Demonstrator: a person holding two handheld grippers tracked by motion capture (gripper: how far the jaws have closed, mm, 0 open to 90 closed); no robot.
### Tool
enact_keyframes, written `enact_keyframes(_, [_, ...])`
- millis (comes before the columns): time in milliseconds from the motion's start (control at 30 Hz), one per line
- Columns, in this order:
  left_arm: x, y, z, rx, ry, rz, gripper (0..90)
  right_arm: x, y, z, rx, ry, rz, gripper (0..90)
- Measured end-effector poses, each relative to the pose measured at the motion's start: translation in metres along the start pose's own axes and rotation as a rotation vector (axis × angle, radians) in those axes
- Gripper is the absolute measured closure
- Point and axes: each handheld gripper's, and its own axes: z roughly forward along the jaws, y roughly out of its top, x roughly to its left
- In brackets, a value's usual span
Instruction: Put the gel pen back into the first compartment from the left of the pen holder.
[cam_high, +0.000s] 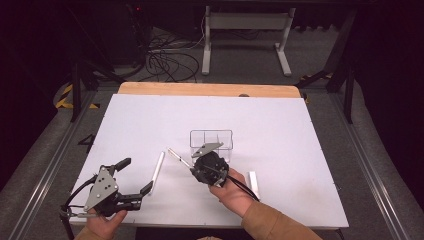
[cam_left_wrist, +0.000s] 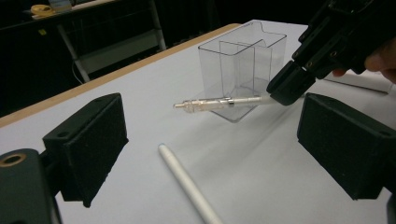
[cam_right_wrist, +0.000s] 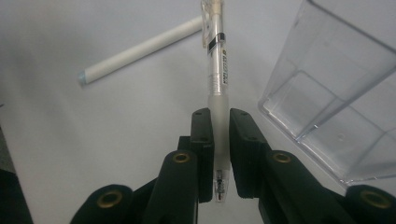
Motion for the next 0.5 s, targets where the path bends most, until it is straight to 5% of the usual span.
enact_keyframes(500, [0.0,0.0,0.0,0.0,0.0,0.0,8.9,-0.003,0.011,-0.037,-0.068,0.01,-0.023,80.9])
